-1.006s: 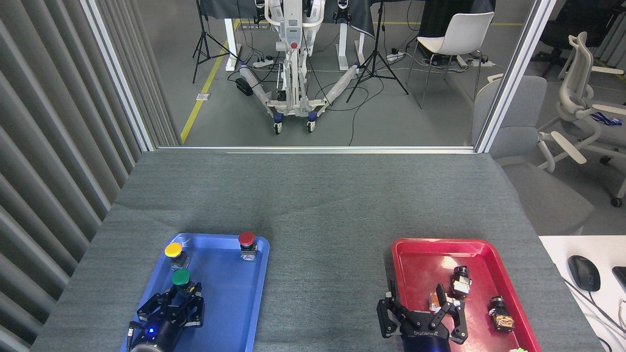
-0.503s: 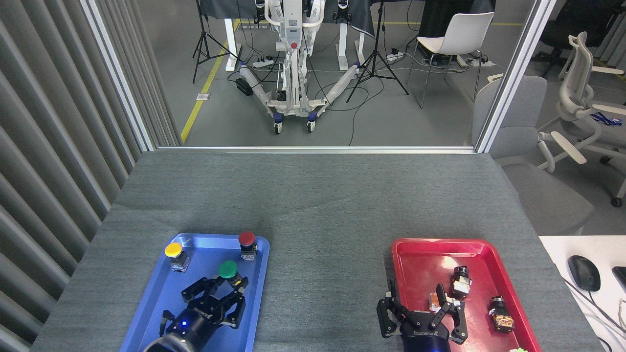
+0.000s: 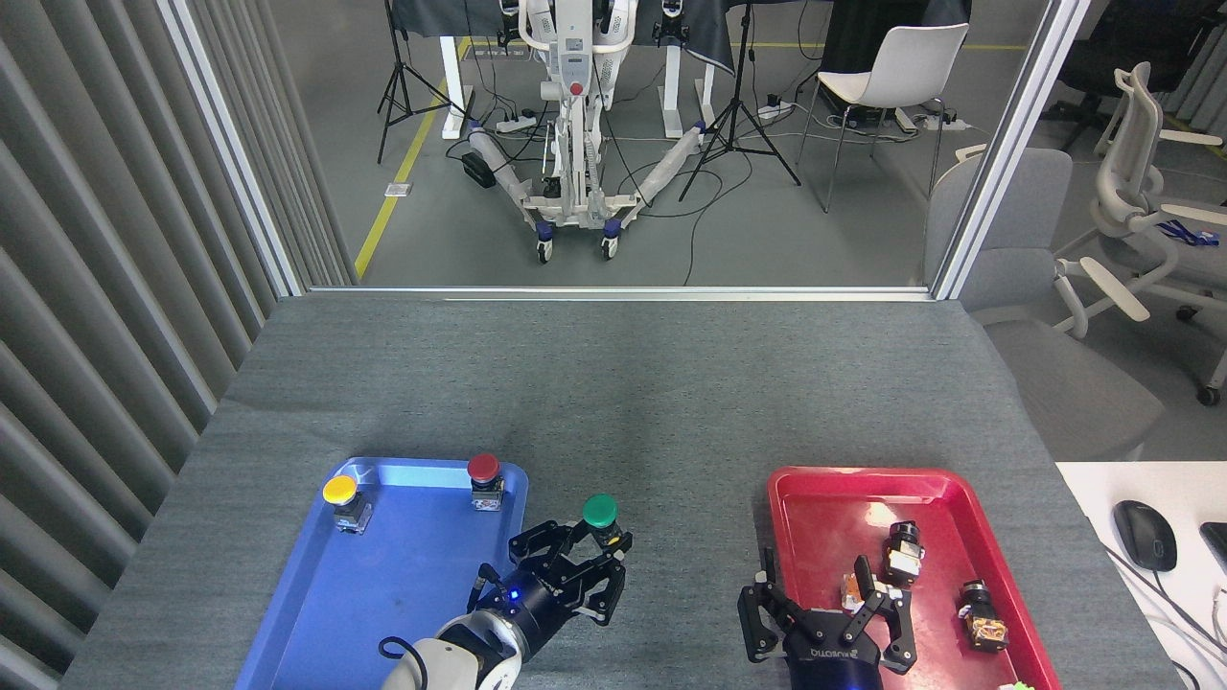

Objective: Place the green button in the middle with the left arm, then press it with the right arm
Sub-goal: 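Lift the green button with the left gripper and carry it off the blue tray, then lower the green button onto the table between the trays and release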

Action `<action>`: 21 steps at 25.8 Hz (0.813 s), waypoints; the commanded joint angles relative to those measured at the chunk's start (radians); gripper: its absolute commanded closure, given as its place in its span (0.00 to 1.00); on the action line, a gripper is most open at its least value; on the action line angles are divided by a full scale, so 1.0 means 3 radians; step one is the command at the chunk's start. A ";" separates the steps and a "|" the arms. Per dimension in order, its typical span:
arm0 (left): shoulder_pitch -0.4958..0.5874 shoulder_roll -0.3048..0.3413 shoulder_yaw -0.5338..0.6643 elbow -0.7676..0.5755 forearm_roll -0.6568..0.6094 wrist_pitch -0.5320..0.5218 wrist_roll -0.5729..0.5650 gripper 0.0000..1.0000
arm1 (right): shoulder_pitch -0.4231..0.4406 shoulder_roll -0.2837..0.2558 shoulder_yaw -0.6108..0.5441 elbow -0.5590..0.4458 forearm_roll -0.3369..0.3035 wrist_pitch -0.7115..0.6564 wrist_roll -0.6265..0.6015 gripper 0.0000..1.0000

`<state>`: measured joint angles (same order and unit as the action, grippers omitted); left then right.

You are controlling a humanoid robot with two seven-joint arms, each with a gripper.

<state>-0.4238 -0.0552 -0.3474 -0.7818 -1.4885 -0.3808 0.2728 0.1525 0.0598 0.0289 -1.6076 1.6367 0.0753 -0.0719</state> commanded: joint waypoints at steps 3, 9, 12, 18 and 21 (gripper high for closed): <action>-0.0024 0.0010 -0.0299 0.0167 -0.0034 0.0047 0.0047 0.96 | 0.0003 0.0000 0.0001 0.0000 0.0000 -0.0006 -0.0001 0.00; 0.0006 -0.0026 -0.0468 0.0198 -0.0029 0.0134 0.0047 0.85 | -0.0002 0.0000 0.0001 0.0000 0.0000 -0.0006 -0.0001 0.00; 0.0006 -0.0026 -0.0596 0.0198 -0.0029 0.0093 0.0052 0.63 | -0.0002 0.0000 0.0001 0.0000 0.0000 -0.0006 -0.0001 0.00; 0.0001 -0.0061 -0.0846 0.0193 -0.0024 -0.0004 0.0241 0.01 | -0.0002 0.0000 0.0001 0.0005 0.0000 -0.0006 -0.0001 0.00; 0.0032 -0.0056 -0.0846 0.0162 -0.0024 -0.0004 0.0241 0.01 | -0.0002 0.0000 -0.0004 0.0000 0.0000 -0.0006 -0.0001 0.00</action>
<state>-0.4229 -0.0712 -0.5960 -0.7259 -1.4962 -0.3804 0.3406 0.1519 0.0599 0.0281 -1.6073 1.6367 0.0737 -0.0725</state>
